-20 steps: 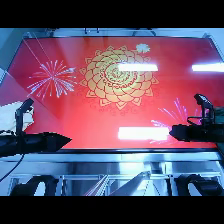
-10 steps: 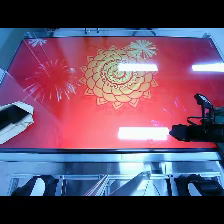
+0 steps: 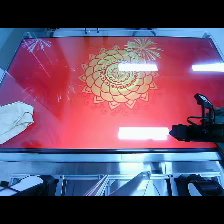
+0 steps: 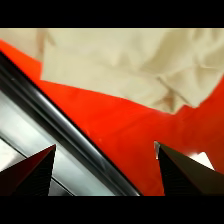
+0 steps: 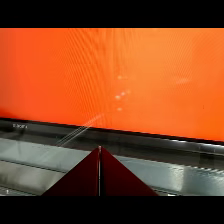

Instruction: Fold the shirts.

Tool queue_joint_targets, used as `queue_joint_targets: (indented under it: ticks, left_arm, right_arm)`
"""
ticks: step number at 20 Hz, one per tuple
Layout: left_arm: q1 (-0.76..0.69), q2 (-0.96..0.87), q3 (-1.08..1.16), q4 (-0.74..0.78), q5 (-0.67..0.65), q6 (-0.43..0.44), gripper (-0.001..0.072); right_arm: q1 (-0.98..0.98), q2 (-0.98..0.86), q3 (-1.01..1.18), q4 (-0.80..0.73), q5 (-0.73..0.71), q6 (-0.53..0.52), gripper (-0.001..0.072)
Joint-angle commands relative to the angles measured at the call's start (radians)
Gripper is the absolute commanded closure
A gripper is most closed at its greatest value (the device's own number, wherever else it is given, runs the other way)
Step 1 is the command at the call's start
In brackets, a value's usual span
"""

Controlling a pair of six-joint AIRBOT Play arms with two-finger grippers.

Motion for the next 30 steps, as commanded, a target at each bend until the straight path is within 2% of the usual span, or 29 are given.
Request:
queue_joint_targets:
  ticks: [1,3,5,8,12,13,14,15,17,18,19,22,25,28,30]
  left_arm:
    - [0.126,-0.162,-0.021,0.003,0.033,0.087,-0.0013]
    - [0.139,-0.237,-0.016,-0.048,0.061,0.157,-0.0013]
    - [0.138,-0.312,0.02,-0.182,0.074,0.227,-0.0013]
    - [0.126,-0.407,0.105,-0.36,0.055,0.267,-0.0001]
    - [0.082,-0.49,0.146,-0.316,0.023,0.269,0.0001]
    - [0.075,-0.507,0.146,-0.309,0.01,0.269,0.0052]
    - [0.073,-0.519,0.145,-0.309,-0.01,0.27,0.0217]
    - [0.073,-0.525,0.145,-0.311,-0.029,0.272,0.0278]
    - [0.071,-0.518,0.145,-0.32,-0.07,0.289,0.0288]
    - [0.071,-0.507,0.145,-0.342,-0.089,0.314,0.0513]
    - [0.071,-0.492,0.145,-0.375,-0.105,0.354,0.0704]
    - [0.06,-0.43,0.145,-0.576,-0.14,0.398,0.0691]
    - [-0.023,-0.346,0.145,-0.843,-0.205,0.443,0.0691]
    - [-0.219,-0.262,0.145,-1.044,-0.292,0.441,0.069]
    - [-0.396,-0.213,0.145,-1.134,-0.334,0.402,0.069]
  right_arm:
    - [0.001,0.0,0.0,0.0,-0.003,0.0,0.0694]
    - [0.001,0.0,0.0,0.0,-0.011,0.0,0.0694]
    - [0.001,0.0,0.0,0.0,-0.011,0.0,0.0694]
    - [0.0,0.0,0.0,0.0,-0.011,0.0,0.0694]
    - [0.001,0.0,0.0,0.0,-0.012,0.0,0.0694]
    - [0.001,0.0,0.0,0.0,-0.012,0.0,0.0694]
    - [0.0,0.0,0.0,0.0,-0.011,0.0,0.0694]
    - [0.001,0.0,0.0,0.0,-0.011,0.0,0.0694]
    - [0.001,0.0,0.0,0.0,-0.012,0.0,0.0694]
    - [0.001,0.0,0.0,0.0,-0.012,0.0,0.0694]
    - [0.001,0.0,0.0,0.0,-0.012,0.0,0.0694]
    - [0.001,0.0,0.0,0.0,-0.012,0.0,0.0694]
    - [0.001,0.0,0.0,0.0,-0.014,0.0,0.0695]
    - [0.001,0.0,0.0,0.0,-0.049,0.0,0.0694]
    - [0.001,0.0,0.0,0.0,-0.062,0.0,0.0695]
